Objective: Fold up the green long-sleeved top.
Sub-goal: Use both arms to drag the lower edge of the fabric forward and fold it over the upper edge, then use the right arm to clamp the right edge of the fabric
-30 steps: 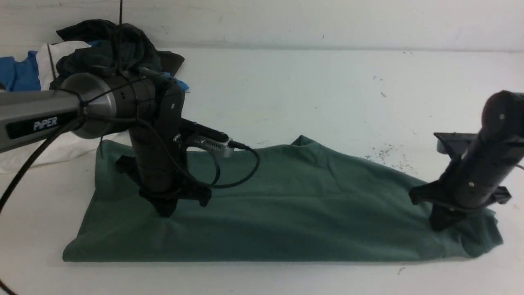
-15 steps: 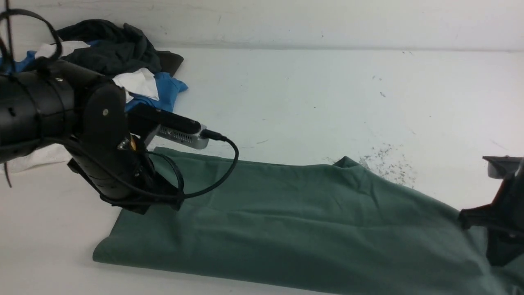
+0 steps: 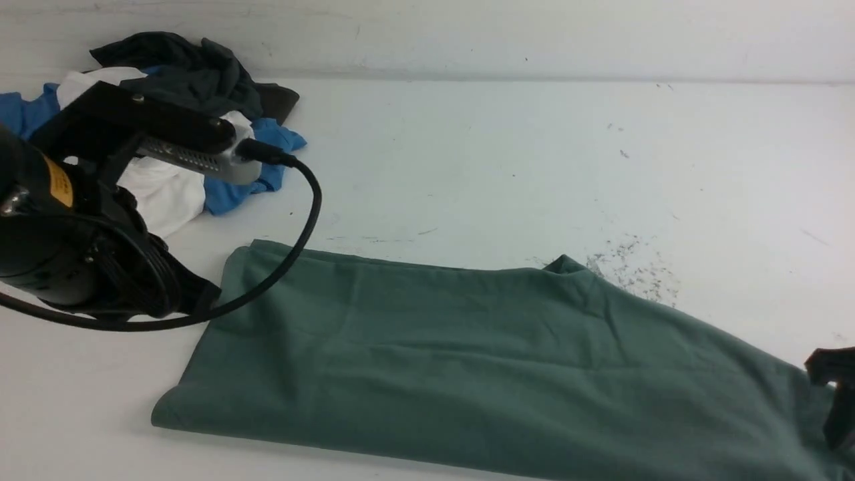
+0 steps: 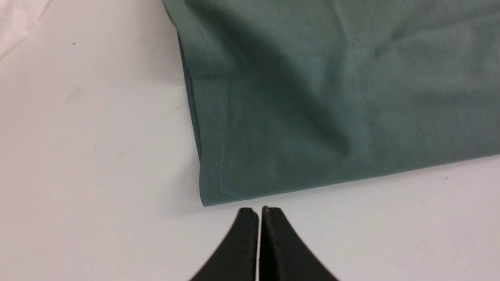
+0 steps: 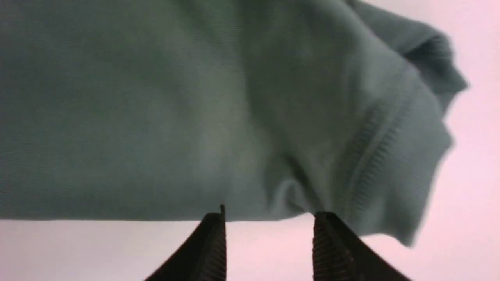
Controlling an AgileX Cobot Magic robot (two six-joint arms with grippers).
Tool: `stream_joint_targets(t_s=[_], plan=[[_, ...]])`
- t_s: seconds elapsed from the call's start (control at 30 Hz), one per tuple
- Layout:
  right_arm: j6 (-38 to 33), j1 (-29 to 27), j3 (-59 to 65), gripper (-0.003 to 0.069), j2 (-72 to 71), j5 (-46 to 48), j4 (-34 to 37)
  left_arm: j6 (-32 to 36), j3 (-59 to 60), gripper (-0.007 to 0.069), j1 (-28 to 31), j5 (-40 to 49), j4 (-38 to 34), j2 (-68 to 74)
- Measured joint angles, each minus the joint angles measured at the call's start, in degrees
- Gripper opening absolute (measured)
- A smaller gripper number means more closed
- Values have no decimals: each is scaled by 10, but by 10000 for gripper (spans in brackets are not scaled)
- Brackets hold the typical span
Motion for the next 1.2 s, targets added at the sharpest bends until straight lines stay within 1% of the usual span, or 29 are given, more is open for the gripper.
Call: stream_joint_targets(t_s=[0.07, 0.1, 0.17, 0.2, 0.23, 0.27, 0.37, 0.53, 0.6, 0.67, 0.7, 0.8, 0.83, 0.87, 0.9, 0.93, 0.97, 1.0, 1.03, 1.07, 1.1, 1.2], plan=[[-3, -1, 6, 199, 17, -16, -3, 1, 0, -4, 0, 2, 0, -5], [-2, -1, 6, 184, 19, -18, -5, 1, 0, -4, 0, 3, 0, -5], [29, -14, 6, 96, 37, -33, -37, 7, 1, -4, 0, 14, 0, -7], [36, -18, 6, 71, 39, -37, -47, 9, 1, -4, 0, 18, 0, -7], [56, -29, 6, 32, 41, -42, -66, 13, 2, -4, 0, 25, 0, -7], [64, -39, 6, 13, 41, -44, -74, 14, 2, -4, 0, 29, 0, -7], [54, -54, -9, -10, 41, -21, -71, 19, 2, -4, 0, 32, 0, -7], [46, -56, -39, -7, 41, 18, -61, 24, 2, -4, 0, 34, -2, -7], [44, -56, -50, 22, 41, 22, -58, 26, 2, -4, 0, 43, -2, -7], [43, -56, -52, 69, 41, 25, -58, 27, 2, -4, 0, 44, -5, -7], [43, -56, -52, 101, 41, 27, -60, 29, 2, -4, 0, 44, -7, -7], [68, -56, -52, 231, 41, 15, -74, 37, 2, -4, 0, 44, -13, -7], [71, -56, -52, 242, 41, 13, -78, 37, 2, -4, 0, 44, -13, -7], [89, -56, -52, 325, 43, -5, -84, 42, 2, -4, 0, 44, -18, -7], [97, -56, -52, 388, 48, -15, -87, 47, 2, -4, 0, 44, -24, -7], [102, -56, -52, 438, 52, -21, -89, 48, 2, -4, 0, 44, -28, -7], [104, -56, -52, 448, 55, -22, -91, 48, 2, -4, 0, 44, -28, -7], [110, -56, -52, 509, 67, -27, -98, 51, 2, -4, 0, 44, -33, -7], [119, -56, -52, 550, 80, -30, -105, 52, 2, -4, 0, 44, -36, -7], [119, -56, -52, 556, 80, -30, -105, 52, 2, -4, 0, 44, -36, -7], [134, -56, -52, 587, 98, -33, -113, 53, 2, -4, 0, 44, -36, -7], [144, -56, -52, 597, 118, -37, -115, 54, 2, -4, 0, 44, -37, -7]])
